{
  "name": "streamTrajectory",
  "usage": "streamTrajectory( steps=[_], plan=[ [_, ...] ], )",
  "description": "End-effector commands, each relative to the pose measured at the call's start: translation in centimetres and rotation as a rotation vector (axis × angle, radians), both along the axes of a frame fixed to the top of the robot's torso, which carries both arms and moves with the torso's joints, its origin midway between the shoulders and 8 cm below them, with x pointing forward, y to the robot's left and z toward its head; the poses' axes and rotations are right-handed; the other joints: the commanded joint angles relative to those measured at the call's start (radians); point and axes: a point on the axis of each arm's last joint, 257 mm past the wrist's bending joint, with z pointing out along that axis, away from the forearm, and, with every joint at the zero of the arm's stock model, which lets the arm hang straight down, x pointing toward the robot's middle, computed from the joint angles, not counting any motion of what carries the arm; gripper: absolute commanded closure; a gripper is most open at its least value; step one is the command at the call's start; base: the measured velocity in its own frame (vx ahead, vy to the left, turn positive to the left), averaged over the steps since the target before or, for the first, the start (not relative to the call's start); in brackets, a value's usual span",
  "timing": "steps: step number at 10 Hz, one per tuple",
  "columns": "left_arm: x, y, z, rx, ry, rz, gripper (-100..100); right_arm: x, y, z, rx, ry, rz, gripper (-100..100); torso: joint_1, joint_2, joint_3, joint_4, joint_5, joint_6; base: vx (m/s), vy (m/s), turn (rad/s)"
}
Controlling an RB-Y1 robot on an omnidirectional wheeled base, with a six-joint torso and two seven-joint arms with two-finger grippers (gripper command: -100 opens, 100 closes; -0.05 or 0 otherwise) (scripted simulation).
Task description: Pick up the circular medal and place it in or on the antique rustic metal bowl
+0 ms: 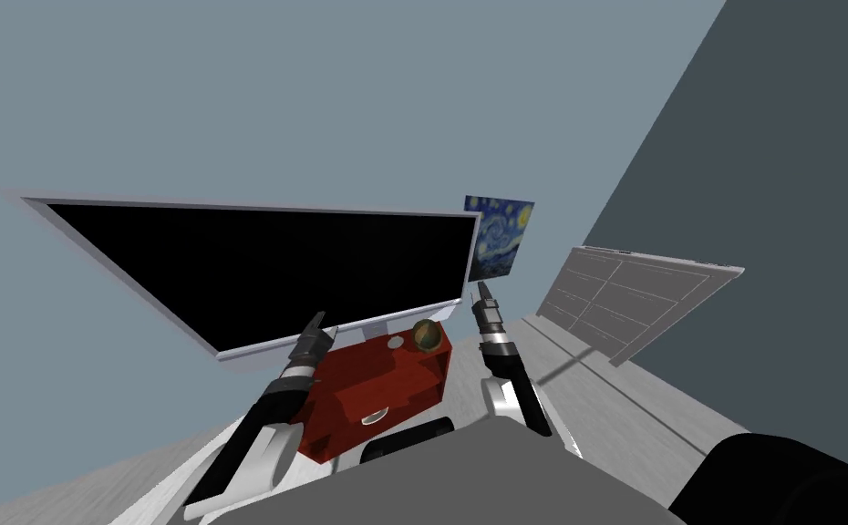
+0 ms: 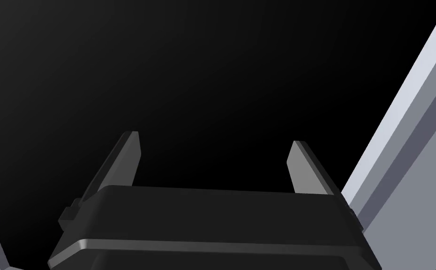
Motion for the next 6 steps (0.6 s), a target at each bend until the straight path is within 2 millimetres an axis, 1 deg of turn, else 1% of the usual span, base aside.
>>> streamTrajectory(
  steps=[1,2,3,4,5,6],
  plan=[
    [0.8,0.1,-1.7,-0.031,0.057,-0.008,-100,0.0,0.0,0.0,0.000,0.000,0.000,0,0.000,0.000,0.000,0.000,0.000,0.000,-0.033,0.063,-0.204],
    [0.8,0.1,-2.3,-0.031,0.081,-0.005,-100,0.0,0.0,0.0,0.000,0.000,0.000,0,0.000,0.000,0.000,0.000,0.000,0.000,-0.030,0.054,-0.110],
    [0.9,0.2,-2.5,-0.031,0.089,-0.004,-100,0.0,0.0,0.0,0.000,0.000,0.000,0,0.000,0.000,0.000,0.000,0.000,0.000,-0.013,0.018,0.006],
    [1.6,0.2,-4.1,-0.060,0.138,-0.010,-100,0.0,0.0,0.0,0.000,0.000,0.000,0,-0.002,-0.001,-0.001,0.000,0.000,0.000,-0.018,0.036,-0.161],
    [1.6,0.3,-4.7,-0.060,0.160,-0.008,-100,0.0,0.0,0.0,0.000,0.000,0.000,0,-0.001,-0.001,-0.001,0.000,0.000,0.000,-0.023,0.039,-0.138],
    [2.3,0.3,-6.0,-0.090,0.199,-0.013,-100,0.0,0.0,0.0,0.000,0.000,0.000,0,-0.002,-0.001,0.000,0.000,0.000,0.000,-0.039,0.049,-0.238]
  ],
)
